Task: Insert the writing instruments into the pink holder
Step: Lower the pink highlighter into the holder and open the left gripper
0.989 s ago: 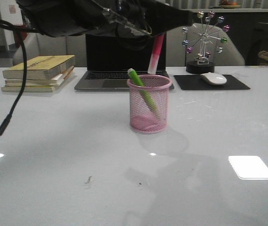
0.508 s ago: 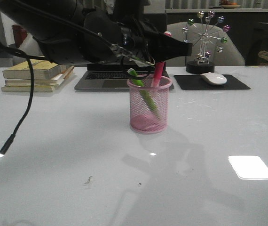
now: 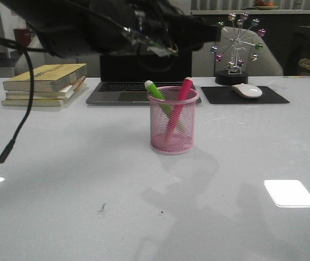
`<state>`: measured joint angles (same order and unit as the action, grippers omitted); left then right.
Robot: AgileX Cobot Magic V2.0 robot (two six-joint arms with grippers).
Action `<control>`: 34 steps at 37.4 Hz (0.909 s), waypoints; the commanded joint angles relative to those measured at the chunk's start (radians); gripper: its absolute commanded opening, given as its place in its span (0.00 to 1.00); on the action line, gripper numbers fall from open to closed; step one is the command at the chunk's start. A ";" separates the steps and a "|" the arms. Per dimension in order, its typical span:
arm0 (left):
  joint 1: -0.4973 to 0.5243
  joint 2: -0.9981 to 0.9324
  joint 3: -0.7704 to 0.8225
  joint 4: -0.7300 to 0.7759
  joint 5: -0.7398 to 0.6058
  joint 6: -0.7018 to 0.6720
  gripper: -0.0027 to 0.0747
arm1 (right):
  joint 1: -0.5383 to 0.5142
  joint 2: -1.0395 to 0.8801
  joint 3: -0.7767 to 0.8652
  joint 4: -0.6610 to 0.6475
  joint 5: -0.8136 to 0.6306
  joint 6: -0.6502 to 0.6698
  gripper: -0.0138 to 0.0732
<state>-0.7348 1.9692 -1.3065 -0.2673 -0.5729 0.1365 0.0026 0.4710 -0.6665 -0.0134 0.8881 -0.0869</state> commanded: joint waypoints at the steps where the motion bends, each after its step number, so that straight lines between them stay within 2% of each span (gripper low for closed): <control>1: 0.025 -0.147 -0.027 0.009 -0.082 0.083 0.60 | -0.006 0.005 -0.028 -0.012 -0.070 -0.002 0.64; 5: 0.063 -0.246 -0.027 0.007 -0.017 0.115 0.60 | -0.006 0.005 -0.028 -0.012 -0.070 -0.002 0.64; 9: 0.135 -0.382 -0.027 0.007 0.167 0.115 0.59 | -0.006 0.005 -0.028 -0.012 -0.070 -0.002 0.64; 11: 0.191 -0.452 -0.027 0.007 0.262 0.115 0.56 | -0.006 0.005 -0.028 -0.012 -0.071 -0.002 0.64; 20: 0.422 -0.710 0.002 0.009 0.458 0.115 0.54 | -0.006 0.005 -0.028 -0.012 -0.071 -0.002 0.64; 26: 0.520 -0.936 0.219 0.009 0.498 0.115 0.54 | -0.006 0.005 -0.028 -0.012 -0.071 -0.002 0.64; 34: 0.534 -1.271 0.526 0.007 0.514 0.115 0.54 | -0.006 0.005 -0.028 -0.012 -0.071 -0.002 0.64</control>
<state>-0.2038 0.8006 -0.8255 -0.2610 0.0000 0.2519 0.0026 0.4710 -0.6665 -0.0134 0.8881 -0.0869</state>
